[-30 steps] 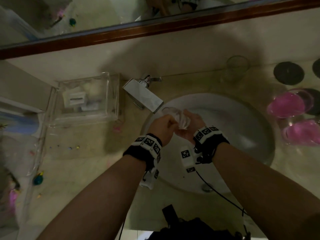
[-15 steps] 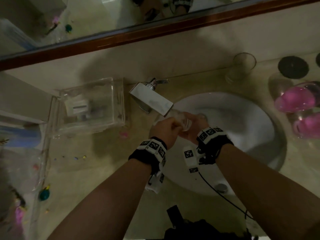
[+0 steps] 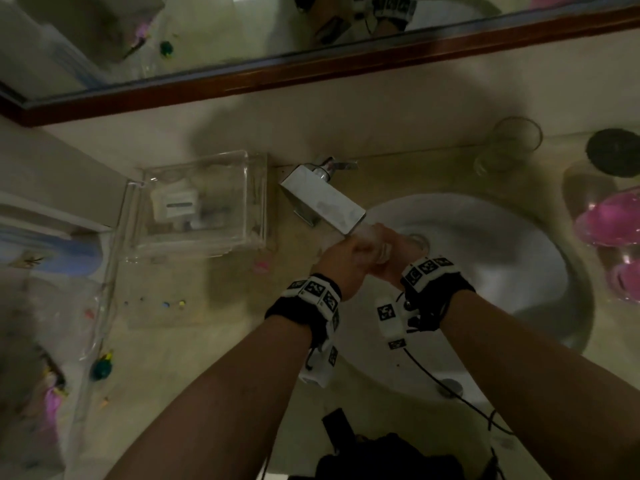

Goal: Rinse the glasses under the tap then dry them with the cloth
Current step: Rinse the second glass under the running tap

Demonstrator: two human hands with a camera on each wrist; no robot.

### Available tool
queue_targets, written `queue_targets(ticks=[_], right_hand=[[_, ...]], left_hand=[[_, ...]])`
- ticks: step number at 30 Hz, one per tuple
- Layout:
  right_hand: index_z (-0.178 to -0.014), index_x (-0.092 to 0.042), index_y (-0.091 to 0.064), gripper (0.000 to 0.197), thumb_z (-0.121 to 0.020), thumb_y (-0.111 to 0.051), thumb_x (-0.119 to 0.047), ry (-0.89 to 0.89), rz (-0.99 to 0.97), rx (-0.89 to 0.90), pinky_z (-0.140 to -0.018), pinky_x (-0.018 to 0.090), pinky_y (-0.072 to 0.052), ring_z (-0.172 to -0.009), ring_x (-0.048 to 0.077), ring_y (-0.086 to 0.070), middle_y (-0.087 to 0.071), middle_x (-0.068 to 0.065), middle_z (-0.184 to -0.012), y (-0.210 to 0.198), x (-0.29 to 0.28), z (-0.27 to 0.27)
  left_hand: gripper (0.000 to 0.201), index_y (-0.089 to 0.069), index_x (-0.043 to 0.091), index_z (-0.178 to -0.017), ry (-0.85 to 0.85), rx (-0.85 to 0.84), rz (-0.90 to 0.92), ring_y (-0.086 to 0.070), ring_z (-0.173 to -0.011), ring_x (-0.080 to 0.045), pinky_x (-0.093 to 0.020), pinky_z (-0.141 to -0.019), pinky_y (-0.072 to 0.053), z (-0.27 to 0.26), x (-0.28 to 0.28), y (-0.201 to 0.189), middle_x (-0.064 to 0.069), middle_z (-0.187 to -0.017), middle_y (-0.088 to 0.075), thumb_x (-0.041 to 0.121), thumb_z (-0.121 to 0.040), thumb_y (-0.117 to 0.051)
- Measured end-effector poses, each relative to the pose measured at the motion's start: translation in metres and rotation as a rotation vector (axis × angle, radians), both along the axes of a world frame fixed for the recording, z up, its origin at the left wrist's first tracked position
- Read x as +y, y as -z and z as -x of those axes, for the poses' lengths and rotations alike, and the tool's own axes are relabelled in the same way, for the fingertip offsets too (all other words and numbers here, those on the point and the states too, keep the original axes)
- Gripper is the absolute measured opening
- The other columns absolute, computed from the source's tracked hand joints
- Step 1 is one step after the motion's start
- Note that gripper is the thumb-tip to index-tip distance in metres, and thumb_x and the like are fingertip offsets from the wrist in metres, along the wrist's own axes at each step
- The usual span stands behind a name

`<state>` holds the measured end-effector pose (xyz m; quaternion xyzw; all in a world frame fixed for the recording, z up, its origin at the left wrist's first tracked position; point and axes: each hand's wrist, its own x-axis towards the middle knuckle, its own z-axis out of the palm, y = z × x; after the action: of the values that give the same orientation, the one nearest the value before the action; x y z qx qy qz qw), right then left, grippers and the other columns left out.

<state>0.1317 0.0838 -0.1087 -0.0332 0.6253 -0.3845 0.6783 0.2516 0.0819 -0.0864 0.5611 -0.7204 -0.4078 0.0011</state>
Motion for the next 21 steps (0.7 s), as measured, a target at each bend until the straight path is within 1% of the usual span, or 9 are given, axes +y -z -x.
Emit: queue_targets(ticks=[3, 5, 8, 12, 14, 16, 17, 19, 21], right_hand=[[-0.081, -0.017, -0.052, 0.031, -0.097, -0.046, -0.043, -0.013, -0.02, -0.056, -0.061, 0.025, -0.045, -0.068, 0.016, -0.053, -0.054, 0.006, -0.082, -0.001, -0.004, 0.0], [-0.094, -0.012, -0.058, 0.04, -0.092, -0.05, -0.051, -0.018, -0.065, -0.072, -0.062, 0.022, -0.044, -0.078, 0.02, -0.056, -0.059, 0.011, -0.097, 0.0, -0.005, 0.006], [-0.134, -0.01, -0.047, 0.062, -0.079, -0.076, -0.017, 0.018, -0.094, -0.151, -0.07, 0.005, -0.04, -0.113, 0.023, -0.054, -0.05, 0.009, -0.133, 0.009, -0.012, 0.009], [-0.138, -0.003, -0.041, 0.048, -0.092, -0.054, 0.001, -0.067, -0.022, -0.128, -0.048, 0.002, -0.04, -0.1, 0.017, -0.058, -0.044, 0.0, -0.133, 0.006, -0.01, 0.021], [-0.134, -0.004, -0.047, 0.041, -0.098, -0.049, -0.021, -0.069, -0.041, -0.146, -0.063, 0.009, -0.049, -0.111, 0.023, -0.056, -0.048, 0.005, -0.135, -0.001, -0.008, 0.015], [-0.115, -0.003, -0.059, 0.048, -0.095, -0.049, -0.045, 0.002, -0.102, -0.235, -0.092, 0.029, -0.048, -0.101, 0.027, -0.059, -0.052, 0.016, -0.135, 0.008, -0.011, 0.013], [-0.11, -0.002, -0.059, 0.046, -0.094, -0.051, -0.044, -0.039, -0.081, -0.217, -0.097, 0.032, -0.044, -0.097, 0.026, -0.059, -0.053, 0.017, -0.133, 0.008, -0.009, 0.014], [-0.125, 0.0, -0.051, 0.041, -0.091, -0.063, -0.019, 0.104, -0.163, -0.214, -0.088, 0.015, -0.045, -0.104, 0.023, -0.055, -0.05, 0.011, -0.131, 0.01, -0.014, 0.021], [-0.134, -0.006, -0.048, 0.061, -0.078, -0.074, -0.003, -0.059, -0.099, -0.154, -0.075, 0.006, -0.045, -0.111, 0.023, -0.054, -0.054, 0.01, -0.129, 0.016, -0.013, 0.021]], left_hand=[[0.024, -0.069, 0.015, -0.115, -0.014, -0.004, -0.011, -0.063, -0.106, -0.026, -0.039, -0.095, -0.049, 0.005, -0.006, 0.004, -0.008, -0.118, -0.068, 0.02, -0.095, -0.057], [0.019, -0.072, 0.017, -0.107, -0.081, 0.036, -0.026, -0.065, -0.099, -0.022, -0.036, -0.091, -0.051, 0.009, -0.006, 0.005, -0.005, -0.11, -0.07, 0.024, -0.092, -0.062], [0.022, -0.069, 0.011, -0.11, -0.116, 0.01, -0.013, -0.063, -0.103, -0.025, -0.032, -0.09, -0.048, 0.01, 0.001, 0.007, -0.009, -0.112, -0.069, 0.022, -0.094, -0.06], [0.033, -0.056, 0.006, -0.13, -0.024, 0.01, -0.018, -0.053, -0.121, -0.028, -0.016, -0.091, -0.033, 0.011, 0.004, 0.003, -0.013, -0.133, -0.058, 0.017, -0.1, -0.051], [0.032, -0.056, 0.007, -0.132, 0.012, 0.018, -0.038, -0.053, -0.121, -0.028, -0.021, -0.095, -0.035, 0.014, 0.003, 0.002, -0.012, -0.133, -0.058, 0.016, -0.102, -0.046], [0.031, -0.061, 0.007, -0.126, -0.01, 0.025, -0.064, -0.057, -0.115, -0.029, -0.026, -0.094, -0.04, 0.018, 0.002, 0.003, -0.013, -0.126, -0.062, 0.019, -0.103, -0.044], [0.03, -0.062, 0.008, -0.123, -0.031, 0.011, -0.069, -0.058, -0.112, -0.028, -0.025, -0.09, -0.04, 0.02, 0.002, 0.004, -0.012, -0.123, -0.064, 0.02, -0.103, -0.044], [0.028, -0.065, 0.008, -0.118, -0.068, -0.022, -0.054, -0.059, -0.109, -0.027, -0.022, -0.082, -0.038, 0.021, 0.003, 0.006, -0.012, -0.118, -0.066, 0.022, -0.101, -0.047], [0.027, -0.066, 0.008, -0.115, -0.102, -0.029, -0.029, -0.06, -0.106, -0.027, -0.02, -0.075, -0.035, 0.022, 0.003, 0.006, -0.011, -0.115, -0.067, 0.024, -0.1, -0.049]])
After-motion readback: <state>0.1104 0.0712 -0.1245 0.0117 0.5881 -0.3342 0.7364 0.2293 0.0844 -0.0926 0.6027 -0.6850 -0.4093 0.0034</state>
